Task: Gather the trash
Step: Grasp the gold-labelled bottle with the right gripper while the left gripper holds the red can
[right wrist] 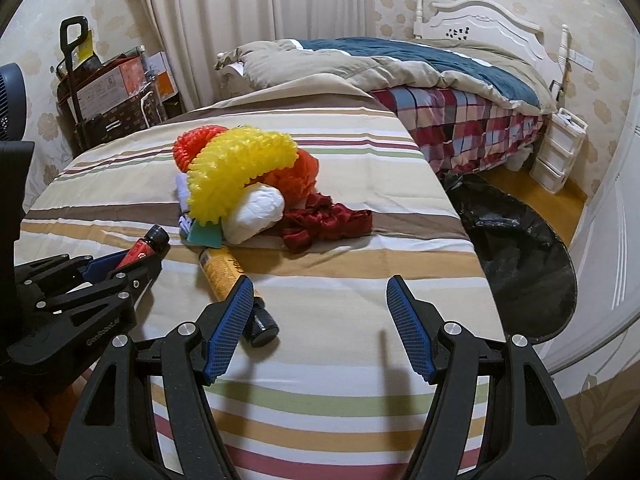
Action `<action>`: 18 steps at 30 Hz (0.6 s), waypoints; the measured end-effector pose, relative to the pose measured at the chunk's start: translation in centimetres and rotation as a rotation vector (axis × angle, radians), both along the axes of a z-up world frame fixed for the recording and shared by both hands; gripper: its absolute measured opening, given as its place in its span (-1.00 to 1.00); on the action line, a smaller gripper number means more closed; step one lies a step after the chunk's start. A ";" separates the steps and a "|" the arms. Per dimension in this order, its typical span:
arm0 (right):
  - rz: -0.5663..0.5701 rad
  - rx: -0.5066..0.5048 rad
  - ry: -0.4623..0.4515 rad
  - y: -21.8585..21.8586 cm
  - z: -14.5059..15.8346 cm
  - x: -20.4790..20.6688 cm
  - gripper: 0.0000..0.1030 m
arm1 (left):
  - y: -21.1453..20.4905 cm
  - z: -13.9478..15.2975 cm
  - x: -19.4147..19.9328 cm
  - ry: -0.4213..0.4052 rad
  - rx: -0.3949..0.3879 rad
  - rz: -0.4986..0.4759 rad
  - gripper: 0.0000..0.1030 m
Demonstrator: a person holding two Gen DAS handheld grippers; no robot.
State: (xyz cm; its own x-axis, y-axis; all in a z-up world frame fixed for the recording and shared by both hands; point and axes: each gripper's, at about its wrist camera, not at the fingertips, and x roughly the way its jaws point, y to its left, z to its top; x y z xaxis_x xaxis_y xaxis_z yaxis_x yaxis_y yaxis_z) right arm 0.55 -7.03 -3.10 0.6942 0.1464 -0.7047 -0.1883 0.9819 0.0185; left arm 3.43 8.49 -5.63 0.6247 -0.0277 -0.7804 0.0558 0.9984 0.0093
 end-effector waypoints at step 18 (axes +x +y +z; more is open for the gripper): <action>0.113 -0.032 0.038 4.1 -1.0 0.6 0.28 | 4.4 1.0 -1.8 -0.061 0.027 0.113 -0.46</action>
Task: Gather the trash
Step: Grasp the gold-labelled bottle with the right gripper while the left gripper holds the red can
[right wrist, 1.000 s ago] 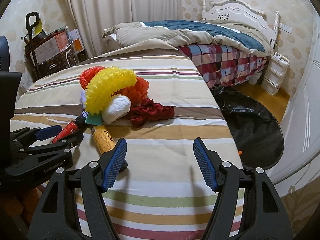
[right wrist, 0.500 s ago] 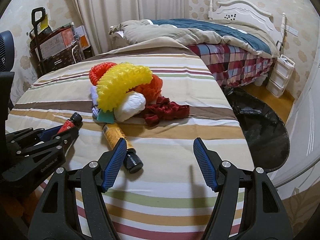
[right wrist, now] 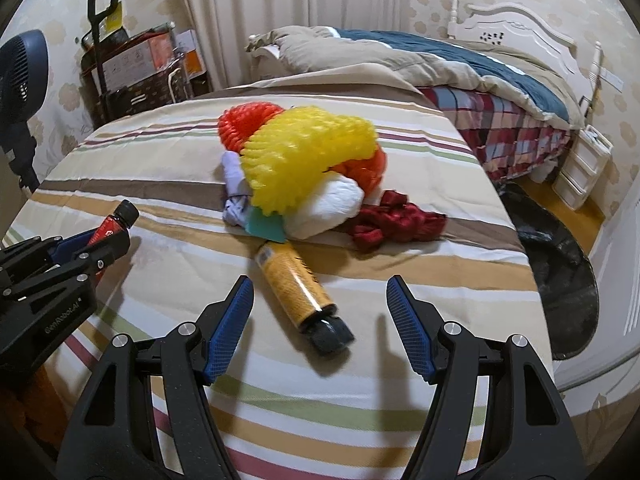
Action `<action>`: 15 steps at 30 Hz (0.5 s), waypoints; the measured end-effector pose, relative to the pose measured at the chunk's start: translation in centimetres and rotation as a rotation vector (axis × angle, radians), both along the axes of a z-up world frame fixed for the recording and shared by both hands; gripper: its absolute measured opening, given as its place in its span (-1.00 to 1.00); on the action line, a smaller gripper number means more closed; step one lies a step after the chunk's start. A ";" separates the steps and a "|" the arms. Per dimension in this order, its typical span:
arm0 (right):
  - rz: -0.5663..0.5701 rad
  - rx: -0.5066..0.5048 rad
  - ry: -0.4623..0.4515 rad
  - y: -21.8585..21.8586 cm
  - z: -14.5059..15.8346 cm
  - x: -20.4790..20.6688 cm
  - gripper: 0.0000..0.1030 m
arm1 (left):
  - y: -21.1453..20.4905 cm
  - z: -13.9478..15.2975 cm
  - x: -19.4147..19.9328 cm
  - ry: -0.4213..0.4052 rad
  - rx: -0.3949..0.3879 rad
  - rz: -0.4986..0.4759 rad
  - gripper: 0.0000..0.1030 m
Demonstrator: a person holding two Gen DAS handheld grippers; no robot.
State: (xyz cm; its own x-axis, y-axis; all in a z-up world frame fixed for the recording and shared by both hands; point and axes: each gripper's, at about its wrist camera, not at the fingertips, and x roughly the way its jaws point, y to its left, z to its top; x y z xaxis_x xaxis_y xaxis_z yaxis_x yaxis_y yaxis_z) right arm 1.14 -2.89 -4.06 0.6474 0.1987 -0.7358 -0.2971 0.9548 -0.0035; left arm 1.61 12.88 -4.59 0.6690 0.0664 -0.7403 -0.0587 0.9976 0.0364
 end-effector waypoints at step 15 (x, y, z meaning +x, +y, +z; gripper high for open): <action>0.046 -0.037 0.041 1.4 -0.9 -0.3 -0.46 | 0.2 -0.2 0.1 0.000 -0.015 0.011 -0.46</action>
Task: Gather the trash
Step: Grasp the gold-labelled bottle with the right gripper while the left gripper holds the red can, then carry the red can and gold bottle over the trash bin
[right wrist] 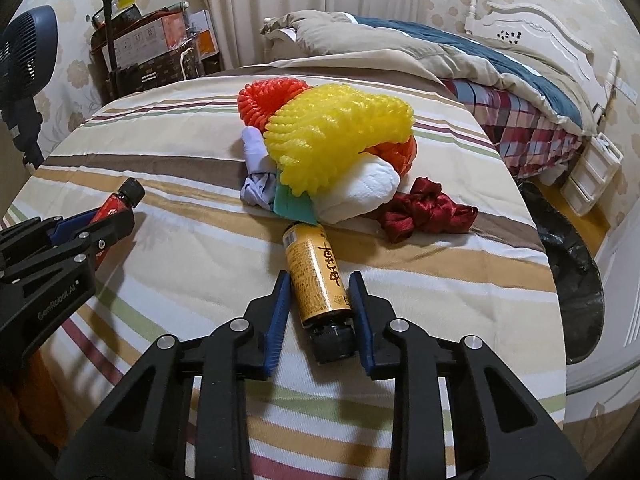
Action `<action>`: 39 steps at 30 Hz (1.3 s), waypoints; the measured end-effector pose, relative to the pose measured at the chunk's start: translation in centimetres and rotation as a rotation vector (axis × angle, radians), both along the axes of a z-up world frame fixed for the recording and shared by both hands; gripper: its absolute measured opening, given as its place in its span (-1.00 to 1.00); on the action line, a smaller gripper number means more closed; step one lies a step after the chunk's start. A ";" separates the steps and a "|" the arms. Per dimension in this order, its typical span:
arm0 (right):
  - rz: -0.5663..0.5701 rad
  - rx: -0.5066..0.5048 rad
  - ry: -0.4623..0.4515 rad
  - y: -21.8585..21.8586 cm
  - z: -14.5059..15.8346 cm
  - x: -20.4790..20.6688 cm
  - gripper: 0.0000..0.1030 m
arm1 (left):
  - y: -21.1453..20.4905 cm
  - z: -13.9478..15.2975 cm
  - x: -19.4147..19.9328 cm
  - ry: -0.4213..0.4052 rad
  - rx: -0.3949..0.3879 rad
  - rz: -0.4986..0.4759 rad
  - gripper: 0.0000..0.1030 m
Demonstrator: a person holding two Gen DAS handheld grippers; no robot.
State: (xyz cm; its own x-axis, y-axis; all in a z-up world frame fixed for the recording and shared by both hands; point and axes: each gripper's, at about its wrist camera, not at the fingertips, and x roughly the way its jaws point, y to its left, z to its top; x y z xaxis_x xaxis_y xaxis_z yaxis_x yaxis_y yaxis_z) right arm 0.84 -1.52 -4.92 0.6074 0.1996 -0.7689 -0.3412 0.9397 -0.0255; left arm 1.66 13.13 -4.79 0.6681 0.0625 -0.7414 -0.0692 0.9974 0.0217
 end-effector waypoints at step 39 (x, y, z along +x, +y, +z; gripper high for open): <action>-0.270 0.120 -0.132 -12.3 4.3 -0.4 -0.53 | -10.7 4.8 0.8 -0.131 -0.057 -0.248 -0.46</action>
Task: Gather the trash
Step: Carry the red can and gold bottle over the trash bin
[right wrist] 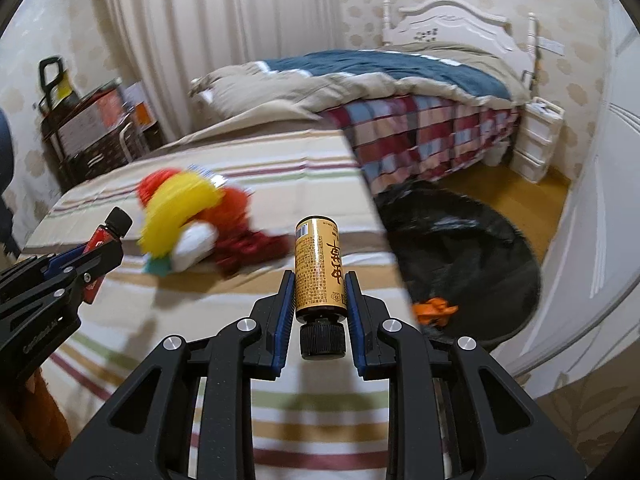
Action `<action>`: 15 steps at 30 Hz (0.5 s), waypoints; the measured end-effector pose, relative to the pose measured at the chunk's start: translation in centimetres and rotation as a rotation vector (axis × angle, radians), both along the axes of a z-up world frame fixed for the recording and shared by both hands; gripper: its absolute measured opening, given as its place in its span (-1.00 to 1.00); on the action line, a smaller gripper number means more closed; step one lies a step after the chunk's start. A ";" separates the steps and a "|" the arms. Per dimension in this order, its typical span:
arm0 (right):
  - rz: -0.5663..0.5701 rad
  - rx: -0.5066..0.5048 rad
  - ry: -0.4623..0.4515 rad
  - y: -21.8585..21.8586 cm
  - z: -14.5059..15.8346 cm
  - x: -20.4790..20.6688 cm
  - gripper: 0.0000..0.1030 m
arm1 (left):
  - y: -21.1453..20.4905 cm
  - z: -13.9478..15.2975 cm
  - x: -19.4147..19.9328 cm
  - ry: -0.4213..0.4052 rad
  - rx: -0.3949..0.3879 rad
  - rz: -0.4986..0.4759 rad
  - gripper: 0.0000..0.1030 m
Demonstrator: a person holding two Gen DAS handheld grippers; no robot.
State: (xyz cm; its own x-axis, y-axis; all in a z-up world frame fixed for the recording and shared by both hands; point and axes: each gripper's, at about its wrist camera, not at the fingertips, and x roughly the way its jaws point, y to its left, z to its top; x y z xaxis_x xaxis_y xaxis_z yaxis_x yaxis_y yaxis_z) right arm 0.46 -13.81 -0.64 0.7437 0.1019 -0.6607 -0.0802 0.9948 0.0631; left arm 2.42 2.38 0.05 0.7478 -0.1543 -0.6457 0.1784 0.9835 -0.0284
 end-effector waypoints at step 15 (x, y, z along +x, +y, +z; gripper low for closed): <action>-0.191 0.016 -0.043 -9.4 0.1 4.5 -0.53 | -10.8 0.7 5.6 -0.037 0.009 -0.158 -0.46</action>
State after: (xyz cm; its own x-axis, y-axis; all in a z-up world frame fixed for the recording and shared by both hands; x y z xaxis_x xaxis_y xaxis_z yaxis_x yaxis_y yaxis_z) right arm 4.95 -23.22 -0.50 0.7778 -0.0335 -0.6276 0.1068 0.9911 0.0795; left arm 8.05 -8.40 0.79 0.7377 -0.2662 -0.6204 0.3318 0.9433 -0.0101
